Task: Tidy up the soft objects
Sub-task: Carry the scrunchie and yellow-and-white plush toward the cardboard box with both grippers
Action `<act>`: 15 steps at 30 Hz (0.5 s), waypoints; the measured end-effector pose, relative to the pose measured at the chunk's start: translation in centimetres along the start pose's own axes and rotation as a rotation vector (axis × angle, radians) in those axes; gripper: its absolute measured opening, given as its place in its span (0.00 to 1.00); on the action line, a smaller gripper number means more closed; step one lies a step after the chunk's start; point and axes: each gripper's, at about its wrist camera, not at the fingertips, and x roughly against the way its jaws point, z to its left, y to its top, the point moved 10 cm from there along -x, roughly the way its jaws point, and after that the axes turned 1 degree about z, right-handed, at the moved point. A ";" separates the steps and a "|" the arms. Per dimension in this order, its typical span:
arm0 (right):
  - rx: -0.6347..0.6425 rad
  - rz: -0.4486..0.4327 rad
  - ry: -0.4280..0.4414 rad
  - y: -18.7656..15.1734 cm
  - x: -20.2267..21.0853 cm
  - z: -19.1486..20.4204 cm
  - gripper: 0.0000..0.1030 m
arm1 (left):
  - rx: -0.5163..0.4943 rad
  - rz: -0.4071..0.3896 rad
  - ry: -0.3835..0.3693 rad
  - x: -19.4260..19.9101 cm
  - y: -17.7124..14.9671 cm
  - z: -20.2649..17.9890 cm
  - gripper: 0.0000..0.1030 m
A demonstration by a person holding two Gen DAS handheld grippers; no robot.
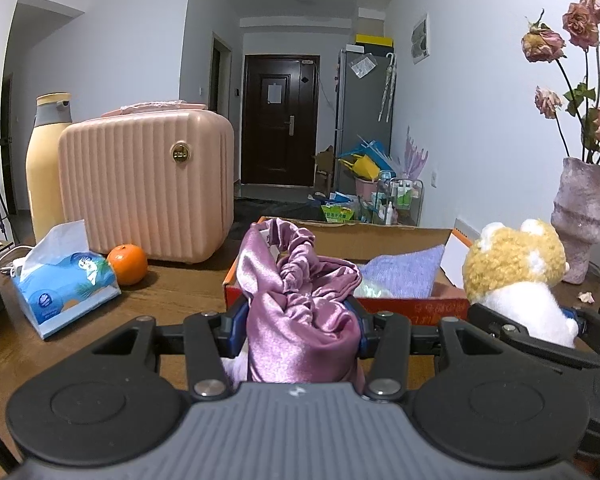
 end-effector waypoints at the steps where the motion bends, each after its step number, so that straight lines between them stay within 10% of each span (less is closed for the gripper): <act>1: 0.000 0.000 0.001 0.1 -0.3 0.0 0.49 | 0.001 -0.002 0.000 -0.3 0.2 -0.1 0.48; 15: -0.016 -0.007 -0.002 1.3 -4.1 -1.0 0.49 | 0.018 -0.018 -0.006 -4.1 2.4 -1.1 0.48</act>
